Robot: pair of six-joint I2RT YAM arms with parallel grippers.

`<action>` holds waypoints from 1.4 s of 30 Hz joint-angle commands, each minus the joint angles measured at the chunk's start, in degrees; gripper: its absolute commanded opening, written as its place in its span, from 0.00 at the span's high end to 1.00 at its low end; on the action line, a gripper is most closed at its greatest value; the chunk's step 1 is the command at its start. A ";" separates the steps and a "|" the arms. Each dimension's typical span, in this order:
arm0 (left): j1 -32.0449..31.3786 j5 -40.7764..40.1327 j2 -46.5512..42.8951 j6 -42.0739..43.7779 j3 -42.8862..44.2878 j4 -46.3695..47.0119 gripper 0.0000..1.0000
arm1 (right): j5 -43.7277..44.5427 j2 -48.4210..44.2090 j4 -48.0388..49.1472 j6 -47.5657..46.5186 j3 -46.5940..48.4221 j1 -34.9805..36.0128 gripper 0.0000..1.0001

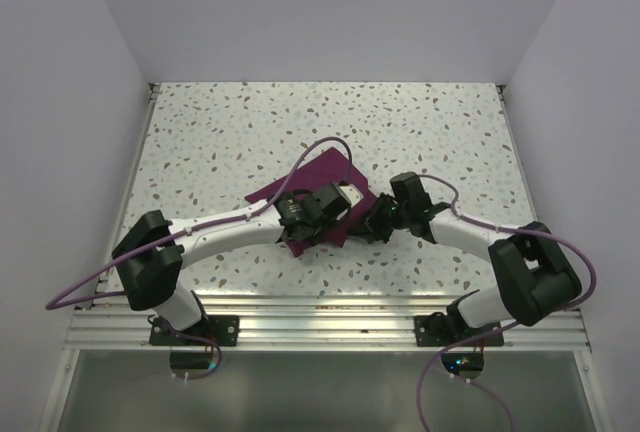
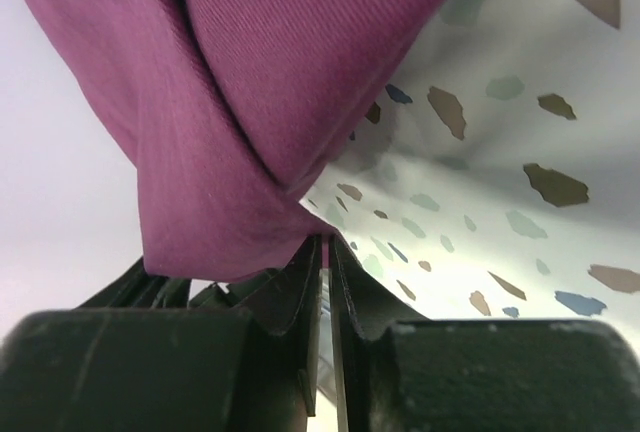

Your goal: Prepare the surgical pack

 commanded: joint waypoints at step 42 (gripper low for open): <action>0.03 4.21 2.34 -2.13 6.31 1.66 1.00 | 6.45 11.87 18.01 6.37 7.08 4.86 0.94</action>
